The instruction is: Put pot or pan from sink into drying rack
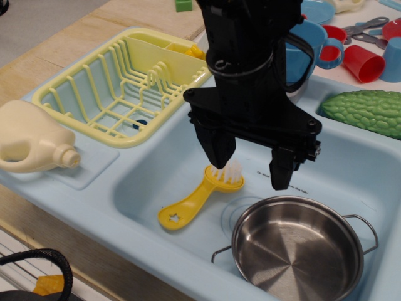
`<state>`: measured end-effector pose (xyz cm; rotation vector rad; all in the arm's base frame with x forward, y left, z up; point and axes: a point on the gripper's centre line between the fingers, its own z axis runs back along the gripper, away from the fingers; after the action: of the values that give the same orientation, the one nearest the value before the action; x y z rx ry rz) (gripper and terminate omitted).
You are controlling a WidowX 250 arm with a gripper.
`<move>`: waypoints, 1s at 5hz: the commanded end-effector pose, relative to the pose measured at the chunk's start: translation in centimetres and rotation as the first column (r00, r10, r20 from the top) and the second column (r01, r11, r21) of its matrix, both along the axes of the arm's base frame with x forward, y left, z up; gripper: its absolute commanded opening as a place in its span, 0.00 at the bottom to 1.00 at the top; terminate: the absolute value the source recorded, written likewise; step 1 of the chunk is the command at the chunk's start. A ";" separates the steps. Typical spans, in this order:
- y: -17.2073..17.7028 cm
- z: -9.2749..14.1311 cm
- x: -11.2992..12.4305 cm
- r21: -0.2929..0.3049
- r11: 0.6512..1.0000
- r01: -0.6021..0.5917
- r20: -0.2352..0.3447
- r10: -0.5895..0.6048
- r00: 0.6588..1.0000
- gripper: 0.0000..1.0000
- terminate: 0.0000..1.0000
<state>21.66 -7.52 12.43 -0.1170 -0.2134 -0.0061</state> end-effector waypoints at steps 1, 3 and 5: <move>0.0 0.0 0.0 0.000 1.000 0.000 0.000 0.000 1.000 1.00 0.00; -2.1 -3.4 -0.8 -0.066 0.998 -0.012 -0.016 0.011 1.000 1.00 0.00; -2.6 -6.2 0.5 -0.114 0.993 -0.006 -0.060 -0.001 0.998 1.00 0.00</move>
<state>21.66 -10.08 5.48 -0.2215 -0.1312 0.0190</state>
